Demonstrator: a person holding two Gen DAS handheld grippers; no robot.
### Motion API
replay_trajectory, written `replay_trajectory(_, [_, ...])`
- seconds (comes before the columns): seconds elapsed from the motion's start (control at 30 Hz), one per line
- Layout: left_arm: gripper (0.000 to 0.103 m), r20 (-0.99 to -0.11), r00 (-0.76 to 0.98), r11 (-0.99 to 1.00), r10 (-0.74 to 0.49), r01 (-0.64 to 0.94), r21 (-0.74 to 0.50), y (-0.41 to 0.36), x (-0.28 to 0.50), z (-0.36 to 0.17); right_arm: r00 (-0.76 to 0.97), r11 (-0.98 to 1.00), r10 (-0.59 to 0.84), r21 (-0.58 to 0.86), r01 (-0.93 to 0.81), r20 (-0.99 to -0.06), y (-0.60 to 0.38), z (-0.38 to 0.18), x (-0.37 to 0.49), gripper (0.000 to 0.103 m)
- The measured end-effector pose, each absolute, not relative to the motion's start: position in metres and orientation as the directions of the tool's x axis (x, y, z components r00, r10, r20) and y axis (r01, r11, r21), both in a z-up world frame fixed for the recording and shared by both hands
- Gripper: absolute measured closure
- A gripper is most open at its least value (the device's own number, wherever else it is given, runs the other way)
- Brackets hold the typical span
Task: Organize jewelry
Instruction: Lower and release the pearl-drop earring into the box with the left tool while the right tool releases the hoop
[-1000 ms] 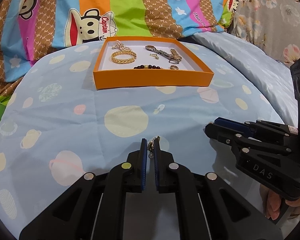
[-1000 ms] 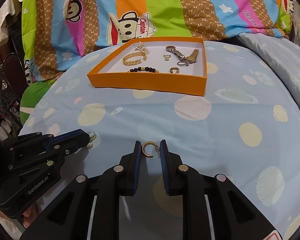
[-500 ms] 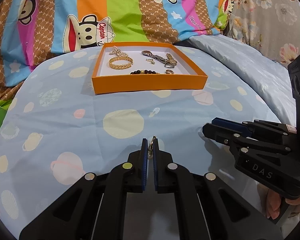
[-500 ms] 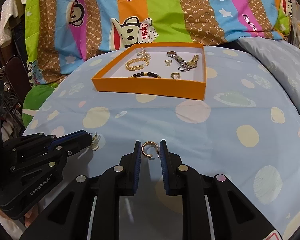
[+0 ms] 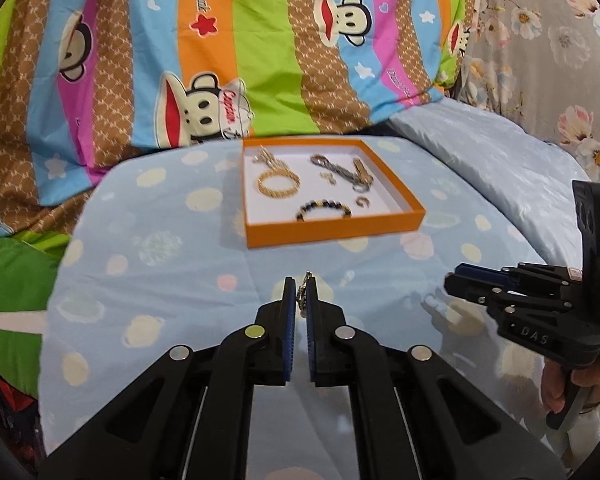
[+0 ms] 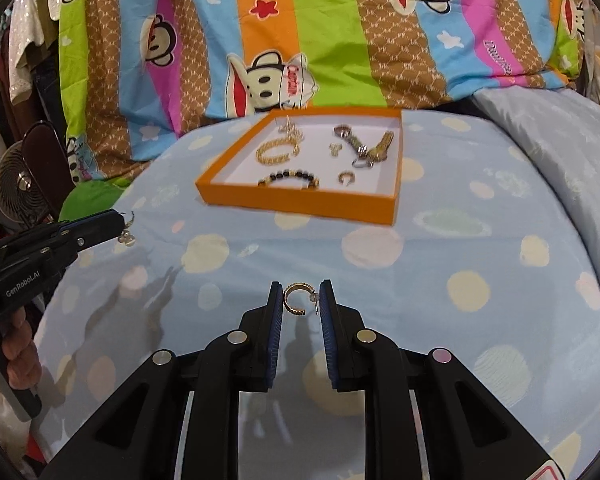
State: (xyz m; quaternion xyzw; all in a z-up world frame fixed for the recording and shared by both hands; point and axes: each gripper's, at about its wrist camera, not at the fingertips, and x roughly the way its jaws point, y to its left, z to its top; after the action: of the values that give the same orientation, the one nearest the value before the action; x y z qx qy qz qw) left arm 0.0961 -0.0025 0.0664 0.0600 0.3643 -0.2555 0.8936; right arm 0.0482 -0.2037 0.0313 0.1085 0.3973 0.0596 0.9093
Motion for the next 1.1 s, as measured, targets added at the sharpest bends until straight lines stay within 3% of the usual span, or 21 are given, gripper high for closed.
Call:
replay_trajectory(0.27, [0.099, -0.621, 0.666, 0.869, -0.414, 0.492, -0.052, -0.012, 0.125, 0.101, 0.735, 0.97, 0.186, 0.242, -0.031, -0.653, -0.219, 0.075, 0.079, 0.085])
replay_trajectory(0.5, [0.099, -0.638, 0.648, 0.869, -0.416, 0.49, -0.068, -0.043, 0.173, 0.094, 0.745, 0.971, 0.185, 0.234, -0.04, -0.641, -0.219, 0.087, 0.127, 0.085])
replay_trajectory(0.8, [0.099, -0.663, 0.649, 0.889, -0.372, 0.454, -0.053, -0.076, 0.229, 0.067, 0.741, 0.965, 0.181, 0.263, -0.007, -0.646, -0.22, 0.075, 0.199, 0.085])
replay_trajectory(1.1, [0.099, -0.693, 0.648, 0.918, -0.315, 0.394, -0.048, -0.074, 0.255, 0.024, 0.727, 0.944, 0.171, 0.322, 0.073, -0.665, -0.229, 0.028, 0.23, 0.085])
